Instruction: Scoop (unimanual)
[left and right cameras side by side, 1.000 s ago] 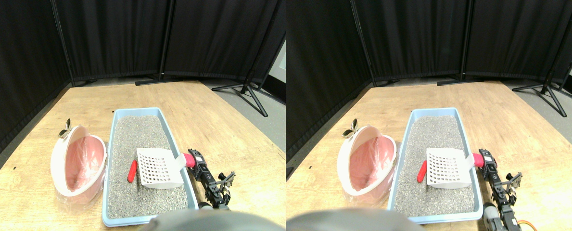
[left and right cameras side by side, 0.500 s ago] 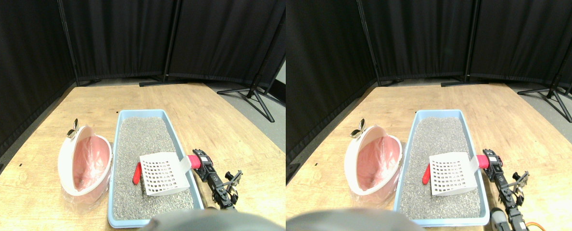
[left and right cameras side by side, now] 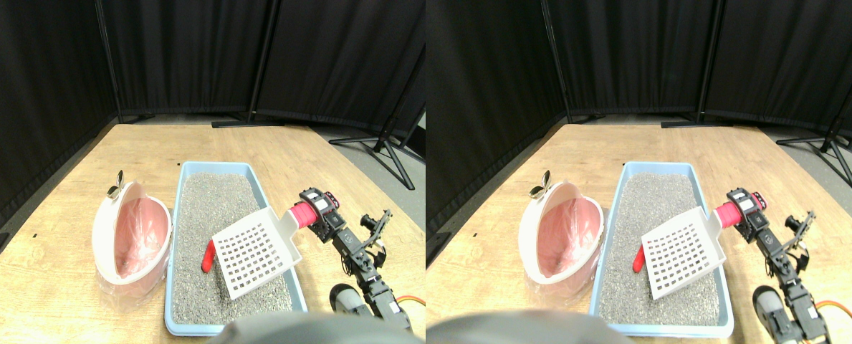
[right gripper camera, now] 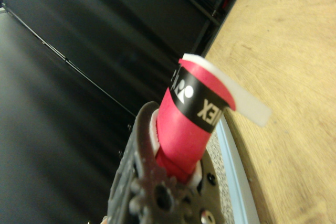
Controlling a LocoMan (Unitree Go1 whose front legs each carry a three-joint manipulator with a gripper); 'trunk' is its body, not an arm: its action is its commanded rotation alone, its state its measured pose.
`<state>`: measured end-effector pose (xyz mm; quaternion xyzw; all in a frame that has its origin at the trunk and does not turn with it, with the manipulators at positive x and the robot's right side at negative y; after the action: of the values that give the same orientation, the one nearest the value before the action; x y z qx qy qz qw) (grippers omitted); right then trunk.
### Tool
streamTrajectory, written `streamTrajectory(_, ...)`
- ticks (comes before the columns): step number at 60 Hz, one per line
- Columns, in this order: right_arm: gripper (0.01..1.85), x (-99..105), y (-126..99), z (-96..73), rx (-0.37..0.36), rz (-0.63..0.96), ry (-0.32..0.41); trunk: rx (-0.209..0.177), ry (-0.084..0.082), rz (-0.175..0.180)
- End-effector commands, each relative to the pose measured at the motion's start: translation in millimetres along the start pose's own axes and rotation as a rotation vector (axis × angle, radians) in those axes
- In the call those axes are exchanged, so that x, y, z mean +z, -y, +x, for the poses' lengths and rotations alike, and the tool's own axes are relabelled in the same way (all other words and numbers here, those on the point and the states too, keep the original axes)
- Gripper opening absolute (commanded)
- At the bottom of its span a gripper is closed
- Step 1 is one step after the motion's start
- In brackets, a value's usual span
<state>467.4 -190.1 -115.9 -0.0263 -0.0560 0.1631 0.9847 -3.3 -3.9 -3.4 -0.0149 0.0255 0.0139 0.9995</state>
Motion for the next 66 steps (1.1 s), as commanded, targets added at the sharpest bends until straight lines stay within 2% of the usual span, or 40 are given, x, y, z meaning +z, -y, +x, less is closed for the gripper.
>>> streamTrajectory(1,0.05,16,0,7.0,0.005,-0.036,0.045,0.026,-0.017,-0.027)
streamTrajectory(9,0.05,18,0,18.5,0.011,-0.093,0.037,0.045,-0.019,-0.037)
streamTrajectory(12,0.05,15,2,23.8,0.033,-0.103,0.040,0.053,-0.021,-0.041)
streamTrajectory(18,0.05,11,3,29.2,0.031,-0.131,0.032,0.066,-0.024,-0.047)
streamTrajectory(31,0.05,16,3,30.6,0.006,-0.218,0.012,0.084,-0.023,-0.055)
streamTrajectory(51,0.05,34,5,37.8,0.041,-0.289,0.034,0.115,-0.011,-0.076)
streamTrajectory(57,0.05,36,4,40.7,0.054,-0.310,0.034,0.125,-0.003,-0.081)
streamTrajectory(62,0.05,37,2,41.9,0.035,-0.320,0.018,0.132,-0.002,-0.085)
streamTrajectory(66,0.05,37,1,43.9,0.054,-0.328,0.021,0.137,-0.002,-0.088)
